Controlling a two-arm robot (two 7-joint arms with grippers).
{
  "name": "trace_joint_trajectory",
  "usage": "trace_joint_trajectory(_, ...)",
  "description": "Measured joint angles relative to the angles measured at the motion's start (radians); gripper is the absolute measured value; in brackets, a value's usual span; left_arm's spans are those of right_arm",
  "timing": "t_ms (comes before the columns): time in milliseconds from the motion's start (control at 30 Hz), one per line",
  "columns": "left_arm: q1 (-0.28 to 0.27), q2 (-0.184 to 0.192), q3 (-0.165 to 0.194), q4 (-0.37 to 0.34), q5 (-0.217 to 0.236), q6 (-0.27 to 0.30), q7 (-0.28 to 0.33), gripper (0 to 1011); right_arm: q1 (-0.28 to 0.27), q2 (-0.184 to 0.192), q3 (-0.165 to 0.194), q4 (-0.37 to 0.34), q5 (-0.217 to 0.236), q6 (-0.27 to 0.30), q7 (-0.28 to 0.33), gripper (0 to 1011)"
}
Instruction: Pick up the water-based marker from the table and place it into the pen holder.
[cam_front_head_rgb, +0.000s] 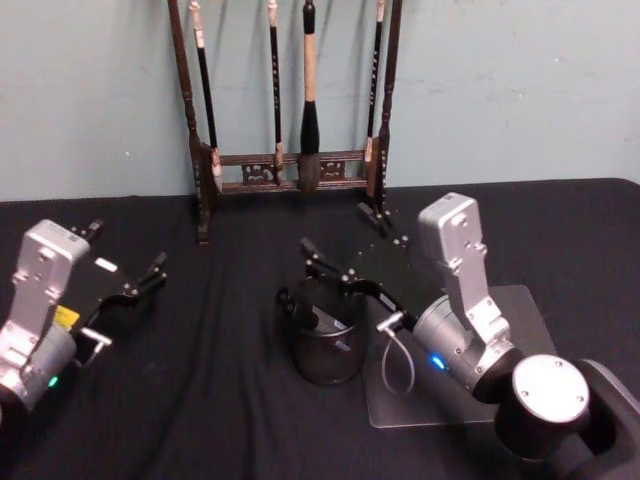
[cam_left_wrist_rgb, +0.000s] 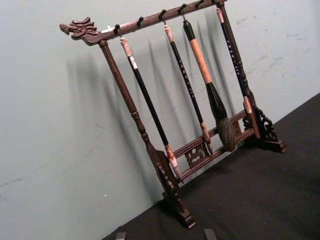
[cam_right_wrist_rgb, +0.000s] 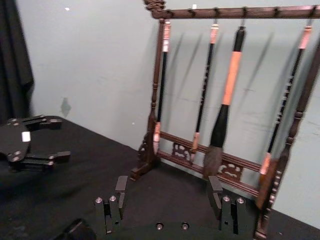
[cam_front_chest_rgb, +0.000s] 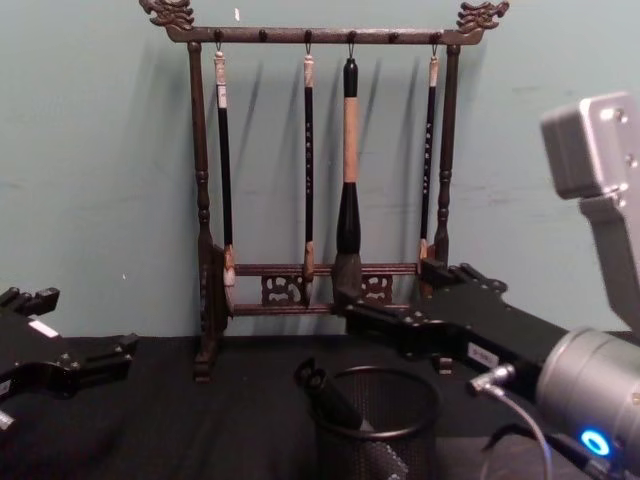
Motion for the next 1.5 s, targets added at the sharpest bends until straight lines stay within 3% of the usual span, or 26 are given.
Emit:
trace_joint_trajectory(967,0.0,0.0,0.0,0.0,0.0,0.0,0.0,1009,-0.074,0.009,0.116,-0.011,0.001,-0.011,-0.077,1003)
trace_joint_trajectory(1500,0.0,0.0,0.0,0.0,0.0,0.0,0.0,1009,-0.079,-0.003,0.137,0.04,-0.024,-0.023,-0.09,1002)
